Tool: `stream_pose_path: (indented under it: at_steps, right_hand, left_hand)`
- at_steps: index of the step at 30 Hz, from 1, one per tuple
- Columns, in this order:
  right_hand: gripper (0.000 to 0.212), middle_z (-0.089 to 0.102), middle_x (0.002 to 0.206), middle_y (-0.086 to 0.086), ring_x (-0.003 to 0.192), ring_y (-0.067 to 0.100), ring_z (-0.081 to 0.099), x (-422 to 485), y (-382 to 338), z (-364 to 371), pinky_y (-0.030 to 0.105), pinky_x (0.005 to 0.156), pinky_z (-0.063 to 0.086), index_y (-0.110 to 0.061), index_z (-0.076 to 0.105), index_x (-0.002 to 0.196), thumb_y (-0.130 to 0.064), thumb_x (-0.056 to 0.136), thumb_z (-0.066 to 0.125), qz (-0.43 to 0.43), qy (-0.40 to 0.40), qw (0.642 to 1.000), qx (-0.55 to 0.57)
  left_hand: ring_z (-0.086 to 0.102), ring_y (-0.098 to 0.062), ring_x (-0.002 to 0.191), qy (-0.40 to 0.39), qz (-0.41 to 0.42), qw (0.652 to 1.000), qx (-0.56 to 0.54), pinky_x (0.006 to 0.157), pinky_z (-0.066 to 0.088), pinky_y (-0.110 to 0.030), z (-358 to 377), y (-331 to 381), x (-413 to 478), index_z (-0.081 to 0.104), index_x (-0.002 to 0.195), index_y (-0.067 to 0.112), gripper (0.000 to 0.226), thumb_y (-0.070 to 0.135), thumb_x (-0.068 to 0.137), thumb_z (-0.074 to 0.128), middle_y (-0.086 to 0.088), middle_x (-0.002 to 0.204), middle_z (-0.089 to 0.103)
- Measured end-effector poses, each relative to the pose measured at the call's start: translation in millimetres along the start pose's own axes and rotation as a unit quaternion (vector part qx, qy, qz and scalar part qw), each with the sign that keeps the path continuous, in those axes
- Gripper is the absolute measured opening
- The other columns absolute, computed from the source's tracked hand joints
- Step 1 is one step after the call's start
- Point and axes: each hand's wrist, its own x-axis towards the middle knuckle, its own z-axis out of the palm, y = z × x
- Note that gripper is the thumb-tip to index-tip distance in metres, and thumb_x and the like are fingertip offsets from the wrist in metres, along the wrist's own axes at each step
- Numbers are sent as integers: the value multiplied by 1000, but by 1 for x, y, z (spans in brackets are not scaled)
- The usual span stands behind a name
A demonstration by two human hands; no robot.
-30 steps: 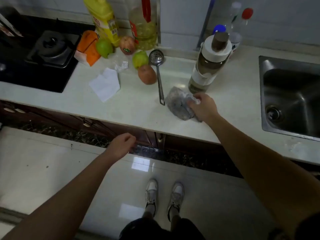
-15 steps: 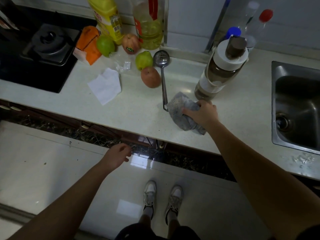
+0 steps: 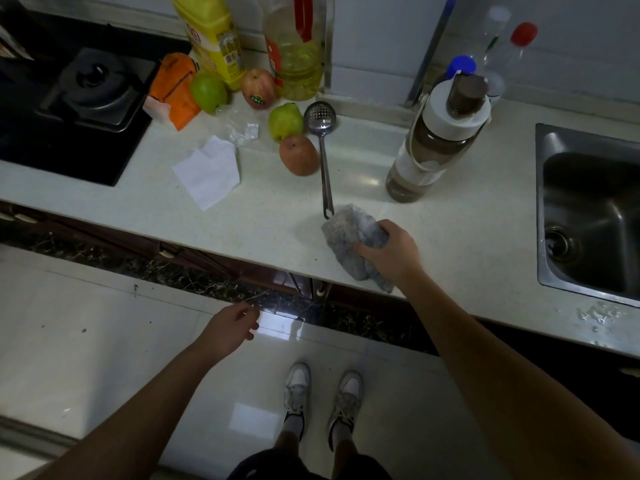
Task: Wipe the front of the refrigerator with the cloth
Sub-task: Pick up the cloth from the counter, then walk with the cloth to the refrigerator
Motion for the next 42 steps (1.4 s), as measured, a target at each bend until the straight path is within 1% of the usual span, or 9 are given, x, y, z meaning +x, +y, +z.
stream_pose_path:
  at_steps: [7, 12, 15, 20, 23, 29, 33, 37, 42]
  right_hand:
    - [30, 67, 96, -4, 85, 12, 62, -95, 5, 12, 21, 67, 45, -20, 61, 102, -35, 84, 80, -10, -10, 998, 62]
    - [41, 63, 105, 0, 99, 22, 64, -164, 28, 54, 37, 80, 51, -15, 57, 114, -35, 86, 79, 60, -71, 994, 55]
    - [43, 63, 108, 2, 105, 27, 64, -193, 30, 82, 43, 89, 53, -16, 57, 116, -39, 85, 78, 62, -152, 986, 5]
    - [20, 64, 97, 4, 97, 21, 64, -227, -23, 127, 38, 90, 50, -15, 56, 87, -25, 92, 73, -19, -328, 942, -73]
    - [30, 68, 92, -3, 89, 16, 66, -239, -56, 160, 36, 81, 53, -17, 61, 97, -28, 80, 83, -86, -354, 928, -74]
    - [33, 70, 94, 2, 85, 13, 65, -242, -129, 223, 35, 80, 53, -16, 61, 98, -29, 78, 84, -175, -396, 892, -131]
    - [29, 69, 91, 3, 87, 20, 67, -243, -169, 263, 41, 84, 54, -16, 61, 90, -28, 78, 84, -182, -384, 895, -137]
    - [26, 72, 91, 1, 89, 19, 69, -243, -214, 302, 43, 89, 56, -17, 63, 91, -26, 78, 84, -177, -375, 904, -105]
    - [24, 74, 93, 0, 89, 17, 70, -229, -271, 355, 42, 88, 59, -19, 65, 95, -27, 80, 83, -167, -405, 893, -103]
  left_hand:
    - [67, -21, 85, -9, -24, 1000, -3, 64, 46, -25, 7, -44, -44, 66, 105, 12, 23, 24, 99, 47, -8, 98, 71]
    - [71, -23, 79, 31, -77, 996, -41, 72, 55, -34, 22, -113, -90, 68, 101, 12, 25, 28, 97, 49, -7, 90, 73]
    - [69, -22, 72, 76, -129, 983, -105, 64, 50, -30, 38, -158, -130, 68, 96, 10, 25, 28, 96, 50, -6, 86, 73]
    - [62, -24, 59, 167, -218, 929, -249, 48, 46, -23, 70, -236, -202, 65, 84, 6, 21, 17, 96, 51, -16, 79, 69]
    - [60, -22, 57, 201, -265, 891, -309, 40, 40, -16, 87, -278, -241, 64, 84, 2, 21, 13, 97, 50, -18, 77, 67]
    - [61, -22, 51, 249, -329, 817, -402, 47, 39, -23, 101, -344, -280, 66, 85, -1, 22, 12, 94, 51, -13, 72, 69]
    - [61, -25, 55, 257, -333, 802, -424, 52, 44, -26, 69, -370, -280, 65, 89, -8, 23, 9, 94, 51, -18, 74, 68]
    - [59, -25, 58, 251, -303, 827, -401, 40, 40, -17, 1, -386, -261, 64, 90, -9, 24, 10, 95, 51, -22, 80, 67]
    - [64, -23, 63, 266, -267, 834, -403, 59, 48, -28, -95, -403, -230, 66, 81, 7, 25, 26, 92, 54, -15, 81, 71]
